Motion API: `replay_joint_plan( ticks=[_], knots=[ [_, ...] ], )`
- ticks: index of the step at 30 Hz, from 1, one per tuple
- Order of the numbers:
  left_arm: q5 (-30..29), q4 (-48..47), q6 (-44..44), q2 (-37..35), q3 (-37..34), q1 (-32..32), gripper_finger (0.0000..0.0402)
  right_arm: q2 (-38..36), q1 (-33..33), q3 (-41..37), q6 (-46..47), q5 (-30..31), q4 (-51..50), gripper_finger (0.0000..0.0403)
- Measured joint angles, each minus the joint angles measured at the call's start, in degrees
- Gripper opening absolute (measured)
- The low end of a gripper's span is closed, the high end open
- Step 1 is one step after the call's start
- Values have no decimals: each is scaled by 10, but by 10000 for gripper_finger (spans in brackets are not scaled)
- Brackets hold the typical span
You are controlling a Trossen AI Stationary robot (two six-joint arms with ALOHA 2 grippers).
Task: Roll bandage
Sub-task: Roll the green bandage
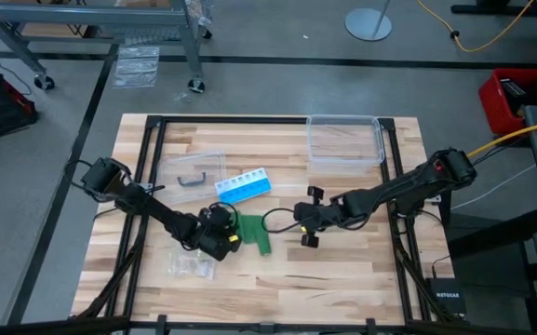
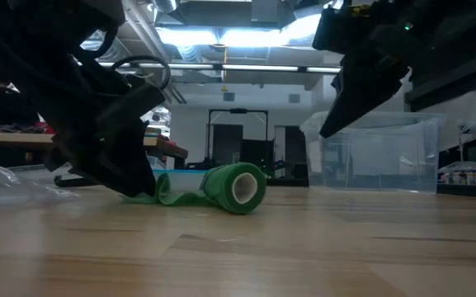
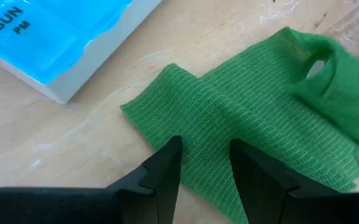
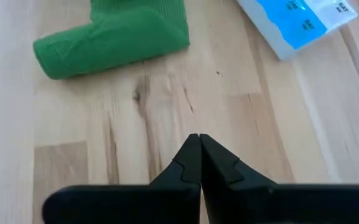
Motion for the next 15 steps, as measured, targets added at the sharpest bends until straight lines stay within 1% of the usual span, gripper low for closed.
replay_joint_plan(
  ticks=[8, 13, 15],
  knots=[
    [-18, -35, -7, 0, 0, -50, 136, -1, 1, 0, 0, -5, -62, 1],
    [-22, -55, -9, 0, 0, -83, 137, -1, 1, 0, 0, -8, -67, 1],
    [-26, -73, -10, 0, 0, -95, 137, -1, 1, 0, 0, -23, -63, 1]
  ],
)
